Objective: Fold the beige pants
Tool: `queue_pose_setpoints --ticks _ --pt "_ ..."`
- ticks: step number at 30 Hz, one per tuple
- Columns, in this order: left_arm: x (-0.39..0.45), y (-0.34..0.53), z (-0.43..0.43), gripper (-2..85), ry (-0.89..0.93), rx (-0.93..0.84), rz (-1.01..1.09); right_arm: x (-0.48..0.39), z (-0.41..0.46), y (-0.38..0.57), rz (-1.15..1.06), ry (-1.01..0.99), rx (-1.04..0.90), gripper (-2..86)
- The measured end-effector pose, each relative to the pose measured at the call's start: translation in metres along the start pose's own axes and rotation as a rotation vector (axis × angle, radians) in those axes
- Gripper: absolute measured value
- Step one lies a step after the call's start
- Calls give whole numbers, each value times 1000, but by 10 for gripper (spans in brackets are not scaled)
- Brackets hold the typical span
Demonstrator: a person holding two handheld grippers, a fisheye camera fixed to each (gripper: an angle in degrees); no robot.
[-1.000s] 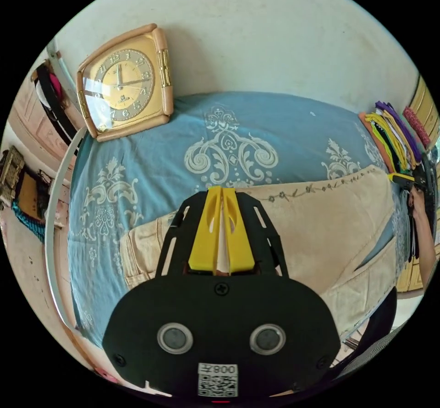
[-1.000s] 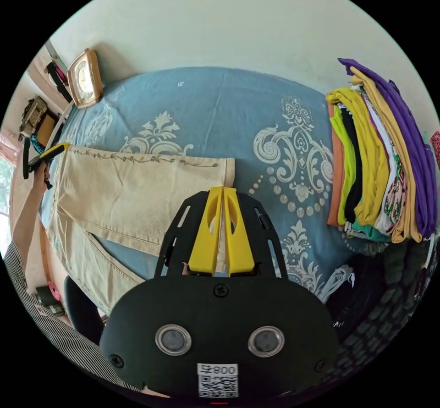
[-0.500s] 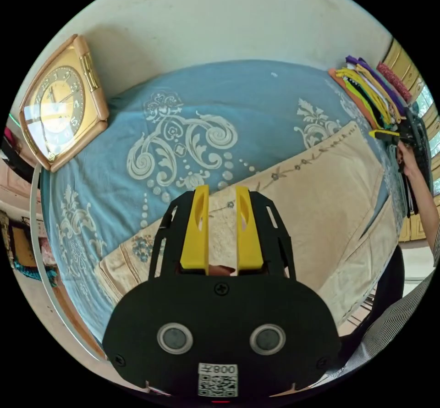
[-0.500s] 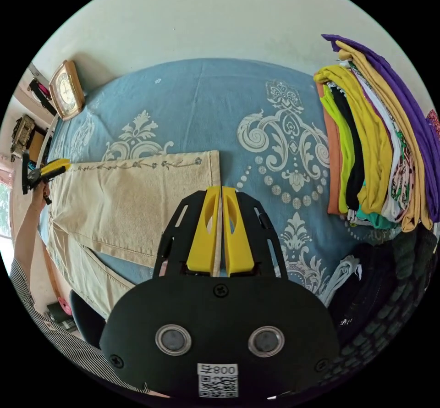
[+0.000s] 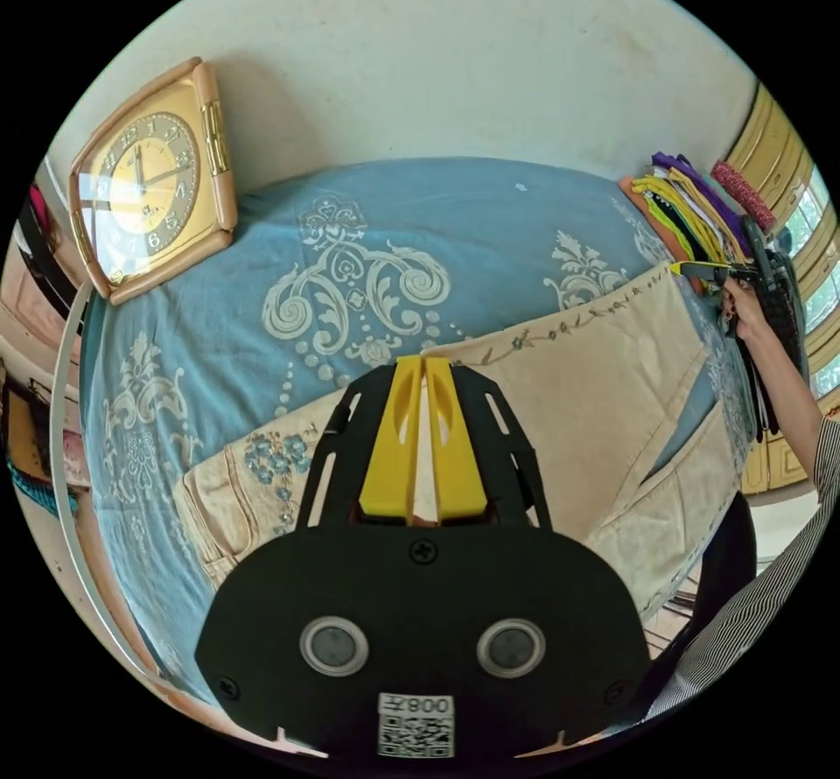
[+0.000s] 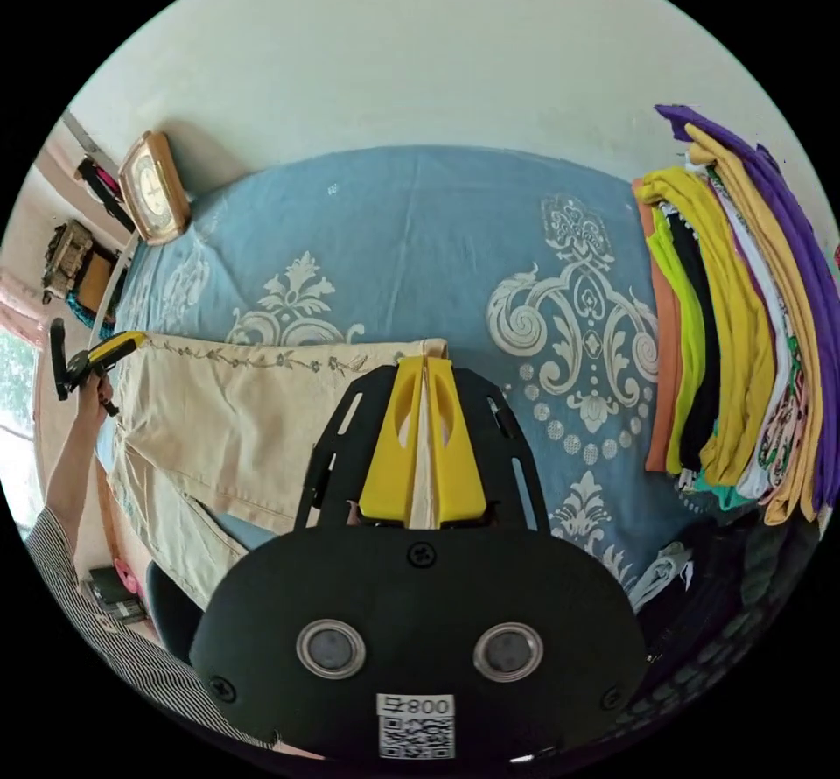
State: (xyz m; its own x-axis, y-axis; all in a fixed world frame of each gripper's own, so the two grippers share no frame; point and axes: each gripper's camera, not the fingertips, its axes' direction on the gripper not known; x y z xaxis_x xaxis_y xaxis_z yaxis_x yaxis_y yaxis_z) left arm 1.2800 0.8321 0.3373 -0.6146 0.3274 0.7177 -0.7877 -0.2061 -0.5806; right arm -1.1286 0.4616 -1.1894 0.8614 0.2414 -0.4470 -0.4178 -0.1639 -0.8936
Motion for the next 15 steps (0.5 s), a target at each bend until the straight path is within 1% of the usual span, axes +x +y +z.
queue_pose_setpoints --ticks 3,4,5,7,9,11,13,15 --pt "-7 12 -5 11 0 88 -51 9 -42 -10 6 -49 107 4" --pt "-12 15 0 14 11 95 -84 10 -44 -15 9 -59 107 3" --pt "-14 16 6 16 16 85 -99 11 -41 -27 15 -66 88 2" --pt "-17 24 33 26 -26 -2 -116 13 -21 -44 36 -52 9 0" --pt "-18 33 40 34 -34 -6 -147 21 3 -55 101 44 -100 -1" --pt "-17 47 35 42 -20 45 -139 25 -2 -50 105 60 -102 1" --pt "-15 72 23 51 35 112 -102 31 -23 -36 93 19 -60 7" --pt "-9 96 15 55 100 129 -54 25 -51 -1 22 -60 -35 19"
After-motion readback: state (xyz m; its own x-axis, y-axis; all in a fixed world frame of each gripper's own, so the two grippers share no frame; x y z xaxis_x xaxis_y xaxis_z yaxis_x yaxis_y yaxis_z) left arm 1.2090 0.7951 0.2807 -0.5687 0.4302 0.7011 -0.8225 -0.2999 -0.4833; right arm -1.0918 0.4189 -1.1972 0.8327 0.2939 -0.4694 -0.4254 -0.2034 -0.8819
